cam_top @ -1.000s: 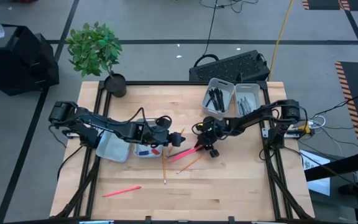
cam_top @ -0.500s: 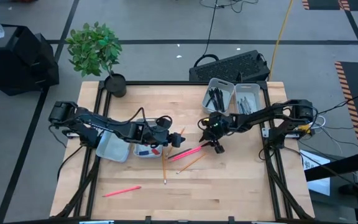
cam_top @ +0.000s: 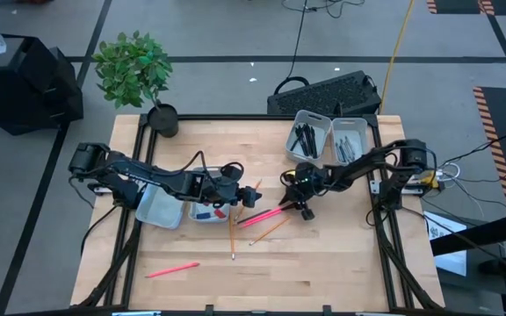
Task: Sort crayons/erasers/pens/pencils in bins
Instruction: Put the pink pencil into the bottom left gray bin
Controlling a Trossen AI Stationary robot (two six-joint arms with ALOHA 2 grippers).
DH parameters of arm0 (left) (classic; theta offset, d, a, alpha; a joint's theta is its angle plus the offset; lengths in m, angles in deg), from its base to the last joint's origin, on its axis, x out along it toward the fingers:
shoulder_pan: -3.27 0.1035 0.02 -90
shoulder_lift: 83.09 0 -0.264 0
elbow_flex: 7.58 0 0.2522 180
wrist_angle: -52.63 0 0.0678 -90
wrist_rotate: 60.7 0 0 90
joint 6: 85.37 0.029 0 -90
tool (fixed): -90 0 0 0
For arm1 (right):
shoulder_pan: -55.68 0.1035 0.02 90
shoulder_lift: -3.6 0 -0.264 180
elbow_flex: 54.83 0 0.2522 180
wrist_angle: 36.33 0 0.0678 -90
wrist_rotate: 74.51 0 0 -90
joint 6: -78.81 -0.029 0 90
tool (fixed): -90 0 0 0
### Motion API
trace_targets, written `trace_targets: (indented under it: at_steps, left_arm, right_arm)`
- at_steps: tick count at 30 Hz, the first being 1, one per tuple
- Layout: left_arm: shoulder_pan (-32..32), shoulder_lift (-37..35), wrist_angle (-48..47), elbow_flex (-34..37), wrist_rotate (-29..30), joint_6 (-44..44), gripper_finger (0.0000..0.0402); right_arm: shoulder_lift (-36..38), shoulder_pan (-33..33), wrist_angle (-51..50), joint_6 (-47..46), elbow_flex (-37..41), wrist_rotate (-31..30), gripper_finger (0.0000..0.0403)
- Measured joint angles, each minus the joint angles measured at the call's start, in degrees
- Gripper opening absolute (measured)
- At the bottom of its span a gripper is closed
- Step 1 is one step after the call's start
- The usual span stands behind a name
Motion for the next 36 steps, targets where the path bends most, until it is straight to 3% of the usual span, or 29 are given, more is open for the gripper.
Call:
trace_targets:
  at_steps: [12,21,36]
  left_arm:
    - [-0.1,0.0,0.1,0.0,0.0,-0.1,0.0216]
    - [-0.1,0.0,0.4,0.0,0.0,1.1,0.0216]
    - [0.1,0.0,3.8,0.0,-0.1,10.4,0.0216]
  right_arm:
    - [-5.0,0.0,-1.5,2.1,0.9,0.6,0.0019]
    - [-5.5,0.2,2.0,-0.7,2.5,-1.1,0.0017]
    - [2.0,2.9,2.2,-2.4,2.7,-5.2,0.0009]
